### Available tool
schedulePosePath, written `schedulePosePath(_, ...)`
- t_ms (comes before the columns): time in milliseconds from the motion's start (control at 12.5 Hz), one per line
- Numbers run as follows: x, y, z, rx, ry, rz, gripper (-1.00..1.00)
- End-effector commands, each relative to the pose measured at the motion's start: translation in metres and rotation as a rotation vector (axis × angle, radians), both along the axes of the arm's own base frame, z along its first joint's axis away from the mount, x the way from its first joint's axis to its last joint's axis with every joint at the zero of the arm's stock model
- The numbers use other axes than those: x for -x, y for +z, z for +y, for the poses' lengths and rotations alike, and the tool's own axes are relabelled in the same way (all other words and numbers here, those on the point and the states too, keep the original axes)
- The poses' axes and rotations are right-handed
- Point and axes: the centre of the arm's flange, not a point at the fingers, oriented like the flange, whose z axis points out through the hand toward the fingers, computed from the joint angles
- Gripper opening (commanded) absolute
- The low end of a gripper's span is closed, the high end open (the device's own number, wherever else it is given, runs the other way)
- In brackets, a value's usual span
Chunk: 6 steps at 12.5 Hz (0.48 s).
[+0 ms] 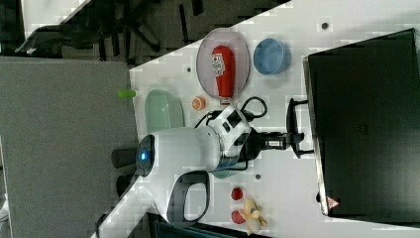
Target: Flap open oven.
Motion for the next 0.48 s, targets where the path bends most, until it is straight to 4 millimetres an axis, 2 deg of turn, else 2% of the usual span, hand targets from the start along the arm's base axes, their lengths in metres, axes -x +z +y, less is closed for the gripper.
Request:
schedulePosePath(80, -0.006, -0.010, -0.004, 0.011, 0.039, -0.005, -0.65)
schedulePosePath(320, -0.013, -0.022, 0.013, 0.010, 0.069, 0.010, -0.65)
schedulePosePath(480, -0.018, -0.028, 0.034, 0.011, 0.097, 0.024, -0.65)
